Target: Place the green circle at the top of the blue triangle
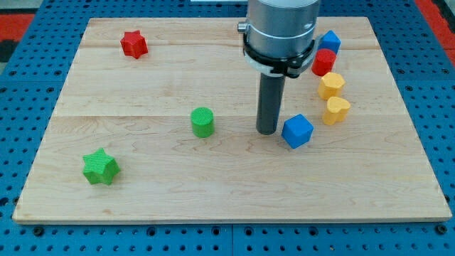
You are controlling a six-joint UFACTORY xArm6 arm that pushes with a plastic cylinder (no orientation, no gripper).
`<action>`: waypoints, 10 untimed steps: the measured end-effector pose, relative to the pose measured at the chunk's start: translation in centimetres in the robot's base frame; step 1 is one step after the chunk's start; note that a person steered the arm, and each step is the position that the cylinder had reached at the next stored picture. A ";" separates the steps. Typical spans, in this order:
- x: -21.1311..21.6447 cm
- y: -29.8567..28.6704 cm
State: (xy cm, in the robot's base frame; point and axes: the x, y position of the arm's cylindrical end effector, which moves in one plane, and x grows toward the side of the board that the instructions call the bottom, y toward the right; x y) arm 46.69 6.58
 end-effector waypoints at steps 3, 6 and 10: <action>0.7 3.5; 0.7 2.7; 0.9 -12.7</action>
State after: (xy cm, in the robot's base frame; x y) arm 47.57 -6.13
